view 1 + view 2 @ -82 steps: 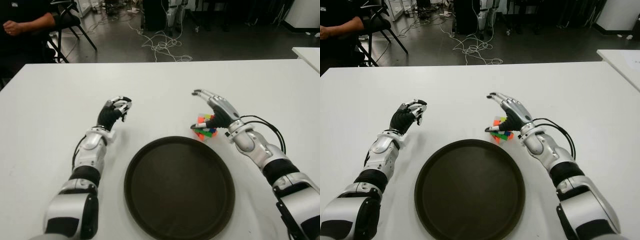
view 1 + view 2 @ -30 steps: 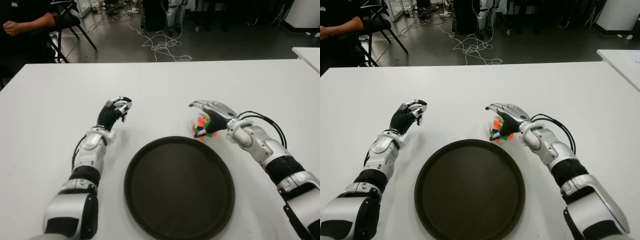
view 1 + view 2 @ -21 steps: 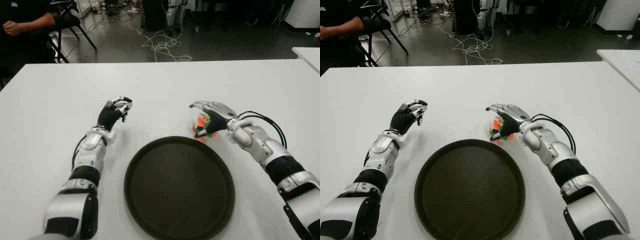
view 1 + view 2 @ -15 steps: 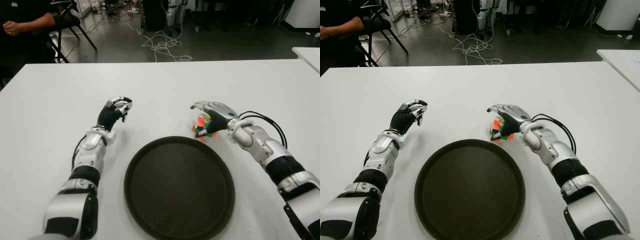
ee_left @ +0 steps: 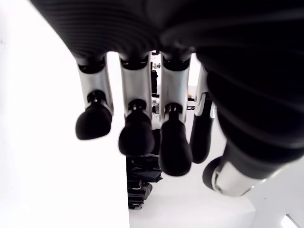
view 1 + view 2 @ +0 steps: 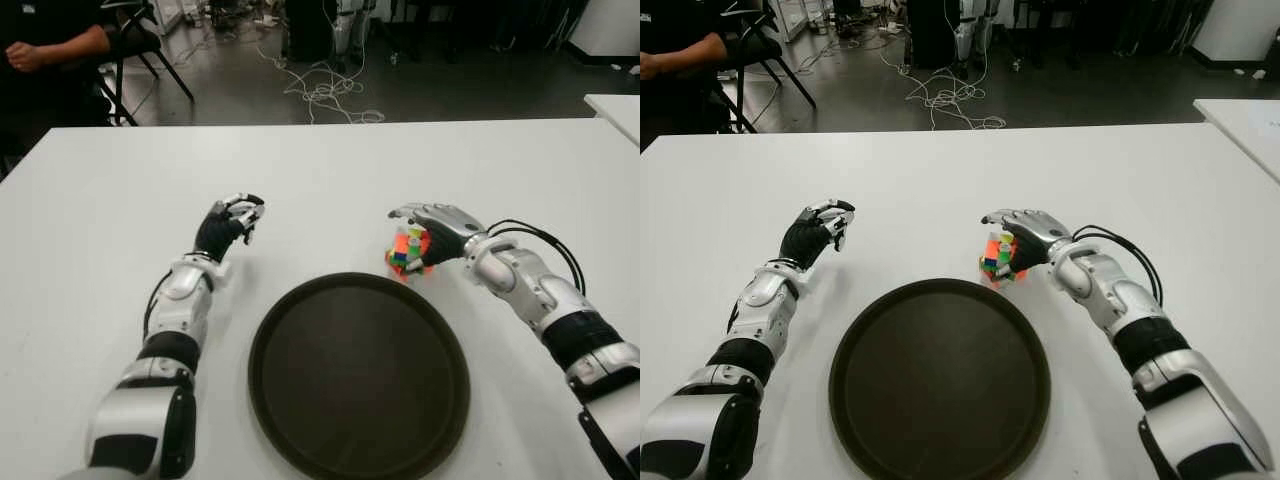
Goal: Pick up the Rubik's Cube and put it in the plate
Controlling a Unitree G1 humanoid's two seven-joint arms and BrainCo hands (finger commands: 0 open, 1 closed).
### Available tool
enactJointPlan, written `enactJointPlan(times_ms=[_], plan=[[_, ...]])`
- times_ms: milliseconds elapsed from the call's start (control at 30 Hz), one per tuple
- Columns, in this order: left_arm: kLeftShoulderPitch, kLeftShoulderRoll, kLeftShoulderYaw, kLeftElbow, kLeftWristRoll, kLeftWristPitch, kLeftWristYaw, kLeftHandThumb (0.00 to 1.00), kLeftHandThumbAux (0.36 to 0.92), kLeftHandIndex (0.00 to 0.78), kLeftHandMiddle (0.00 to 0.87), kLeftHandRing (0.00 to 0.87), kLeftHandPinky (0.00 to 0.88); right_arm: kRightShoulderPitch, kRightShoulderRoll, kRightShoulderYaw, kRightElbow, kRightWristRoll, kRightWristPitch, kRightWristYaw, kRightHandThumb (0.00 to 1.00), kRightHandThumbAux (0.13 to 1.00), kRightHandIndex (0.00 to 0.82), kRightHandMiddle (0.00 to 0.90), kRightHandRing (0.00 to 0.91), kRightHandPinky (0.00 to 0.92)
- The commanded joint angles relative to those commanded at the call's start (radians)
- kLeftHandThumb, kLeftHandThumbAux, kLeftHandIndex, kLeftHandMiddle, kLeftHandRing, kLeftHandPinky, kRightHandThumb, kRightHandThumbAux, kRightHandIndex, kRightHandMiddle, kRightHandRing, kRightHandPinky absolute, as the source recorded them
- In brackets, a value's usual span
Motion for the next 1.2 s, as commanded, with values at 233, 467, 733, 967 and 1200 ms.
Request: enactJointPlan(times_ms=[233,467,733,967,1200], plan=[[0.000,0.000,-0.002,0.000,0.001,0.004,-0.003,0.684,0.720,0.433,0.754,0.766,0.776,0.023,-0.018,0.000,-0.062,-0.001,0.019,0.040,0.000,0.732,0.230,0.257,0.247,0.185],[0.001,0.000,-0.004,-0.003,0.003,0.007,0.001,0.684,0.719,0.433,0.752,0.764,0.772,0.039,-0.021,-0.003,-0.096,-0.002,0.050,0.058,0.000,0.703,0.194,0.229,0.218,0.140],[0.003,-0.004,-0.004,-0.004,0.003,-0.002,0.003,0.684,0.719,0.432,0.750,0.761,0.768,0.046,-0.025,-0.004,-0.112,-0.002,0.062,0.065,0.000,0.704,0.196,0.220,0.207,0.148],[-0.001,-0.007,0.000,0.001,-0.003,-0.002,0.000,0.684,0.719,0.432,0.748,0.761,0.770,0.045,-0.026,0.003,-0.110,-0.006,0.061,0.076,0.000,0.718,0.184,0.221,0.211,0.144],[-0.001,-0.006,0.000,0.001,-0.003,-0.001,-0.003,0.683,0.719,0.432,0.748,0.761,0.768,0.039,-0.027,0.009,-0.101,-0.012,0.054,0.084,0.000,0.717,0.170,0.206,0.196,0.134]])
